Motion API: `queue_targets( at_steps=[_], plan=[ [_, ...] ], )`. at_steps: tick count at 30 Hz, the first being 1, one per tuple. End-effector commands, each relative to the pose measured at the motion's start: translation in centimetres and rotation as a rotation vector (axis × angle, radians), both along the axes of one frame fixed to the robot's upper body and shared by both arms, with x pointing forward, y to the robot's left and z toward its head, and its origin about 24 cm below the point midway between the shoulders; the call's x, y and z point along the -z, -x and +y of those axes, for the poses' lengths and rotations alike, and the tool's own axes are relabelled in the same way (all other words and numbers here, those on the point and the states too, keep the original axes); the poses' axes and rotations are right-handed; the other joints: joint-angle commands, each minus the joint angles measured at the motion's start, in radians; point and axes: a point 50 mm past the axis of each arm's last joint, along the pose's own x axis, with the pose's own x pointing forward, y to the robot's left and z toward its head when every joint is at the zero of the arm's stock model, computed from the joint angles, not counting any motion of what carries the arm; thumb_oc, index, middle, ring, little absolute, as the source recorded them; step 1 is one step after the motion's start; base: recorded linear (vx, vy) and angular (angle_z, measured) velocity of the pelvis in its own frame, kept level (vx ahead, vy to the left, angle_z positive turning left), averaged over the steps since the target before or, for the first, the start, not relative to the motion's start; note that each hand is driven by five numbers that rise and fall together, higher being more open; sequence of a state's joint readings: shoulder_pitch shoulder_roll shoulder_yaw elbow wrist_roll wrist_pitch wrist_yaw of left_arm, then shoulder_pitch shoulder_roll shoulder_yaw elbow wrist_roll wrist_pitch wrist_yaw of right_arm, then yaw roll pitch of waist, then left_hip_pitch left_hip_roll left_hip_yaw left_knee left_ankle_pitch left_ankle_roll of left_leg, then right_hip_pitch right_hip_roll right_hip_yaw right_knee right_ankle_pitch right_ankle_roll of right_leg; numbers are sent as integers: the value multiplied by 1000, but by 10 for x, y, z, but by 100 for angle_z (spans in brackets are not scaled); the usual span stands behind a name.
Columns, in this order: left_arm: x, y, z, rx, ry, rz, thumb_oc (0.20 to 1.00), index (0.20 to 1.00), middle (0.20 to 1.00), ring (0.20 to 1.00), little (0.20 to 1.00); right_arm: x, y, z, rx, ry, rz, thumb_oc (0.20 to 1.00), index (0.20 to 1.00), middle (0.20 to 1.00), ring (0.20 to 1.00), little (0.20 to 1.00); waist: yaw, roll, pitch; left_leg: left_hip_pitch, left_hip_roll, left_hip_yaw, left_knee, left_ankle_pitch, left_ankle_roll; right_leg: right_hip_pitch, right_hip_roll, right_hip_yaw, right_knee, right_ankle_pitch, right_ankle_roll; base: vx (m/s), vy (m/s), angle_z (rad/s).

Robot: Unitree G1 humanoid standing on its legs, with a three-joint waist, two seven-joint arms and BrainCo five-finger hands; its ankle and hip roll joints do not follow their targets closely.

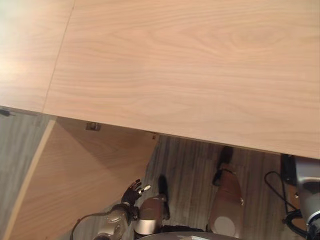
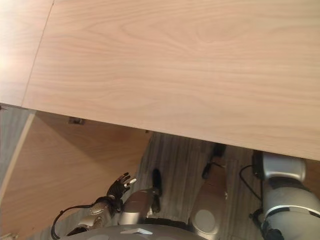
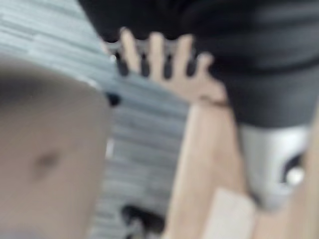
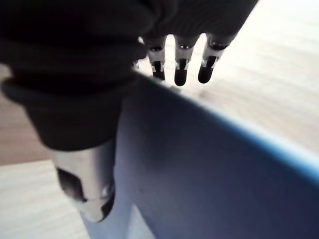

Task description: Put the empty folder in the office cabinet

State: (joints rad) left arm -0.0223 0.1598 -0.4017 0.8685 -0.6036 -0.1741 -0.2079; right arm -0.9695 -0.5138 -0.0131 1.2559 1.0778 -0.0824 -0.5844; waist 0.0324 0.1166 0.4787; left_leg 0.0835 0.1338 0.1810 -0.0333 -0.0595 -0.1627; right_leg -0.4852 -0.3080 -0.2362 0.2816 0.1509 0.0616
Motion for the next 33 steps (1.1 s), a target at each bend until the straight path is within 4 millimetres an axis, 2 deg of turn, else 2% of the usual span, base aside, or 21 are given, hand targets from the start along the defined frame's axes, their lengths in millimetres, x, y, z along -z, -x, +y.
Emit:
queue_targets(
  at_steps=[1, 2, 3, 6, 8, 9, 12, 13, 14, 16, 19, 23, 25, 29, 33],
  plan=[
    [5, 9, 5, 14, -81, 18, 1000, 1000, 1000, 1000, 1000, 1, 3, -1, 19, 143, 16, 1000, 1000, 1000, 1000, 1000, 20, -23, -47, 57, 16, 3, 98, -178, 80, -45, -63, 45, -85, 66, 134, 0, 0, 0],
    [5, 5, 5, 4, -85, 19, 1000, 1000, 1000, 1000, 1000, 13, 6, 4, 8, 161, 48, 1000, 1000, 1000, 1000, 1000, 14, -34, -53, 62, 17, 6, 100, -182, 83, -35, -60, 44, -95, 69, 136, -16, 0, -3],
    [5, 5, 5, 4, -85, 19, 1000, 1000, 1000, 1000, 1000, 13, 6, 4, 8, 161, 48, 1000, 1000, 1000, 1000, 1000, 14, -34, -53, 62, 17, 6, 100, -182, 83, -35, -60, 44, -95, 69, 136, 0, 0, 0],
    [3, -9, 0, -36, -97, 25, 1000, 1000, 1000, 1000, 1000, 62, 24, 23, -63, 195, 190, 1000, 1000, 1000, 1000, 1000, -16, -72, -79, 79, 15, 17, 96, -194, 94, 0, -38, 40, -133, 79, 139, -52, 22, -7],
    [1, -16, -1, -63, -95, 26, 1000, 1000, 1000, 1000, 1000, 82, 32, 33, -130, 252, 259, 1000, 1000, 1000, 1000, 1000, -30, -86, -93, 84, 13, 24, 95, -197, 101, 18, -28, 41, -156, 82, 138, -57, 58, -10],
    [1, -16, -1, -63, -95, 26, 1000, 1000, 1000, 1000, 1000, 82, 32, 33, -130, 252, 259, 1000, 1000, 1000, 1000, 1000, -30, -86, -93, 84, 13, 24, 95, -197, 101, 18, -28, 41, -156, 82, 138, -76, 70, -4],
    [-3, -29, -4, -117, -98, 22, 1000, 1000, 1000, 1000, 1000, 126, 61, 48, -220, 281, 386, 1000, 1000, 1000, 1000, 1000, -53, -113, -117, 98, 1, 31, 93, -206, 115, 62, -15, 32, -205, 94, 145, -99, 64, -19],
    [-2, -30, -3, -154, -120, 46, 1000, 1000, 1000, 1000, 1000, 156, 88, 55, -252, 246, 439, 1000, 1000, 1000, 1000, 1000, -67, -133, -133, 106, -6, 32, 105, -217, 132, 92, -2, 30, -224, 93, 149, -53, 22, -12],
    [-2, -30, -3, -154, -120, 46, 1000, 1000, 1000, 1000, 1000, 156, 88, 55, -252, 246, 439, 1000, 1000, 1000, 1000, 1000, -67, -133, -133, 106, -6, 32, 105, -217, 132, 92, -2, 30, -224, 93, 149, -9, 5, -11],
    [-1, -30, -1, -197, -125, 59, 1000, 1000, 1000, 1000, 1000, 171, 103, 60, -316, 269, 476, 1000, 1000, 1000, 1000, 1000, -80, -146, -149, 116, -6, 38, 115, -229, 142, 105, 7, 33, -228, 89, 148, -25, 29, -22],
    [-7, -40, 0, -250, -110, 43, 1000, 1000, 1000, 1000, 1000, 178, 114, 69, -554, 519, 486, 1000, 1000, 1000, 1000, 1000, -104, -160, -183, 143, -20, 46, 114, -243, 151, 127, 18, 33, -258, 94, 145, -155, 120, -20],
    [-11, -45, 6, -282, -123, 28, 1000, 1000, 1000, 1000, 1000, 186, 127, 76, -747, 573, 472, 1000, 1000, 1000, 1000, 1000, -119, -184, -199, 138, -38, 43, 174, -285, 172, 129, 16, 49, -246, 89, 148, -227, 109, -12],
    [-13, -47, 8, -288, -123, 21, 1000, 1000, 1000, 1000, 1000, 188, 131, 76, -768, 571, 479, 1000, 1000, 1000, 1000, 1000, -123, -190, -200, 136, -42, 43, 192, -296, 178, 129, 15, 54, -245, 88, 149, -126, 51, -7],
    [-14, -48, 15, -270, -136, 6, 1000, 1000, 1000, 1000, 1000, 202, 153, 68, -764, 493, 546, 1000, 1000, 1000, 1000, 1000, -141, -211, -208, 134, -50, 48, 276, -346, 203, 152, 17, 74, -273, 86, 157, -179, 73, -9],
    [-11, -45, 23, -199, -157, 25, 1000, 1000, 1000, 1000, 1000, 215, 176, 59, -688, 407, 617, 1000, 1000, 1000, 1000, 1000, -149, -221, -212, 117, -71, 60, 343, -365, 221, 200, 31, 58, -367, 80, 168, -164, 86, -8]
  ],
)
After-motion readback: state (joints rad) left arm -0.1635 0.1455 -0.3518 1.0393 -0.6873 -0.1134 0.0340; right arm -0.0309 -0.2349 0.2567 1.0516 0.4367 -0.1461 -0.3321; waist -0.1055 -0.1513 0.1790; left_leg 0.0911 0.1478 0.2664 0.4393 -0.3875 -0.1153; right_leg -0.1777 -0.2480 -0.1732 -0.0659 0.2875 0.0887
